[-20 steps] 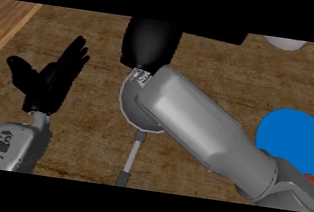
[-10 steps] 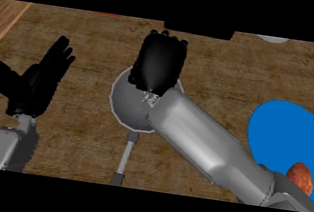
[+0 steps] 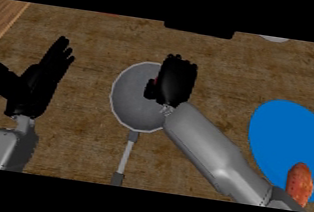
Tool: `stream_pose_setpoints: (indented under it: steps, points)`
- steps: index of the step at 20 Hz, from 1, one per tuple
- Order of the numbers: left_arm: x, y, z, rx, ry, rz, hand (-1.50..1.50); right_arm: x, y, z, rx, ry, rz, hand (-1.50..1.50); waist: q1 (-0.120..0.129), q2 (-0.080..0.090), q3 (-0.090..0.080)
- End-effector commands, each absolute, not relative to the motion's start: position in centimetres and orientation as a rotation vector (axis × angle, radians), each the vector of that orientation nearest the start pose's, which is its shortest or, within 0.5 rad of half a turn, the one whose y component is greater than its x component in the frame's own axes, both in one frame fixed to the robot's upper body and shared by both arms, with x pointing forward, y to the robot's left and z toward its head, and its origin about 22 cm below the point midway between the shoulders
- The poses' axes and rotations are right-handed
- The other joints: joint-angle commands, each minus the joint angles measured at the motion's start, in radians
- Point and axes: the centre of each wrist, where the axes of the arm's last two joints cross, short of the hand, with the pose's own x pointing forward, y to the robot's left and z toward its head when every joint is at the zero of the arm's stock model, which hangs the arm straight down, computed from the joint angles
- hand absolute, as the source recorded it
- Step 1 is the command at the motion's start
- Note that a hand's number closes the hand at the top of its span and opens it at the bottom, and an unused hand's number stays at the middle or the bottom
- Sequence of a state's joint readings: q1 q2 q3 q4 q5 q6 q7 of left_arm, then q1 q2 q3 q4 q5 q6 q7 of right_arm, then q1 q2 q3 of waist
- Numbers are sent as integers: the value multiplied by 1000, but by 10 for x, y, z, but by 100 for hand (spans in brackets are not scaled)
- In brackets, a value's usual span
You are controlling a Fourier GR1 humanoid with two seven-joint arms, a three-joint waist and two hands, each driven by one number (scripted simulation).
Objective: Pick the pear from the plate and place it in the pan
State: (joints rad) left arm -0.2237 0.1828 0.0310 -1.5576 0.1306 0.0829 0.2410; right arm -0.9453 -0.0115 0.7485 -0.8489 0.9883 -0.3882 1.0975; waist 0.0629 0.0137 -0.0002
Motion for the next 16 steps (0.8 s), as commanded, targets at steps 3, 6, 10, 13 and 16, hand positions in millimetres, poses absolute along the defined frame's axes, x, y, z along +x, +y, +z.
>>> stream_pose_setpoints:
  steps: [3, 6, 10, 13, 16]
  points:
    - [289, 255, 59, 52, -1551, 15, 0, 358, -31, 33, -1204, -1073, 499, -150, -9, 1, 1]
    - [295, 255, 67, 50, -1544, -6, 0, 352, -41, 12, -1131, -1083, 475, -150, -2, 3, 1]
    - [281, 261, 62, 69, -1532, 2, 0, 346, -39, 4, -1078, -1161, 435, -150, -1, -4, 1]
    - [287, 269, 54, 89, -1523, 10, 0, 340, -35, 10, -1030, -1329, 315, -150, -24, -5, 1]
    - [286, 261, 52, 82, -1526, 39, 0, 339, -32, 25, -952, -1437, 159, -150, -46, -11, 1]
